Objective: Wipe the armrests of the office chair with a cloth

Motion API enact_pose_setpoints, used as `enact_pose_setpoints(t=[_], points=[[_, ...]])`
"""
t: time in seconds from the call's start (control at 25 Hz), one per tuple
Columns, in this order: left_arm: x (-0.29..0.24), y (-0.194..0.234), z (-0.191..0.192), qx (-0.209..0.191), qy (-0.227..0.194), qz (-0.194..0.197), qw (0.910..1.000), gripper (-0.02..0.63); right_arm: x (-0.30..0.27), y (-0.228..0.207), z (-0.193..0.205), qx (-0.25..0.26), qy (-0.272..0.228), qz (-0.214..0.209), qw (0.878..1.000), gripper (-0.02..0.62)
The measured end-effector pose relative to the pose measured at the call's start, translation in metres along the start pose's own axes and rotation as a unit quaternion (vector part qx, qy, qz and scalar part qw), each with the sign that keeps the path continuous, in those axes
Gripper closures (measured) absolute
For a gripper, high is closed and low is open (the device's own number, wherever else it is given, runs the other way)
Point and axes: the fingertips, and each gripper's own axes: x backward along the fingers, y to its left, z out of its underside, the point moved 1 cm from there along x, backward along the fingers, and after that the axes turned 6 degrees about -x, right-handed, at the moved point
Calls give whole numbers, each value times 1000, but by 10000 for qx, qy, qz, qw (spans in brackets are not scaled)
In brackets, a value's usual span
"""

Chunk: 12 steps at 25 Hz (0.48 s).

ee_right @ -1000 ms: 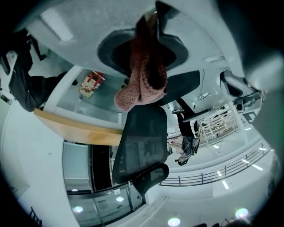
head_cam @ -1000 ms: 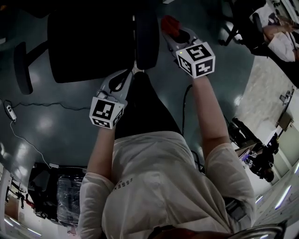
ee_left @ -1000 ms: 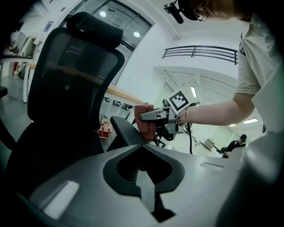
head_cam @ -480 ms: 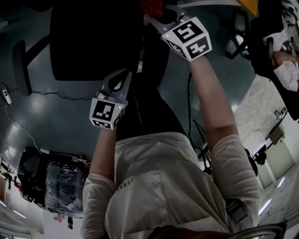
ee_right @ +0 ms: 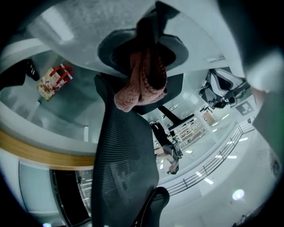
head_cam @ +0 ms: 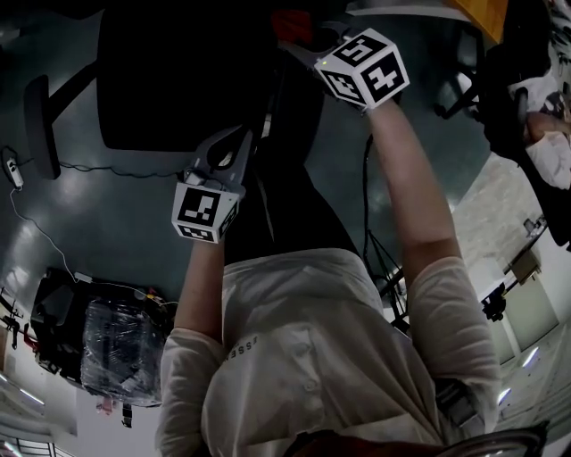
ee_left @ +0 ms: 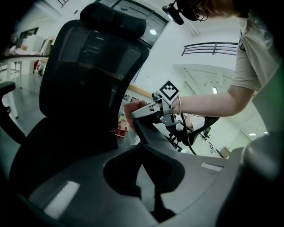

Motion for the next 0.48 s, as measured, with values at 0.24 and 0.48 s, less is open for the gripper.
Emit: enact_pose_setpoints(t=[0.24,0.48], points=[[-9,5,-3,-119,59,-41,9999,589,24,-16,18,-634,-256,-48,9976,537],[-15,-11,-1,-229,198,131,9995,589,48,-17,37,-609,-299,120,9976,537]])
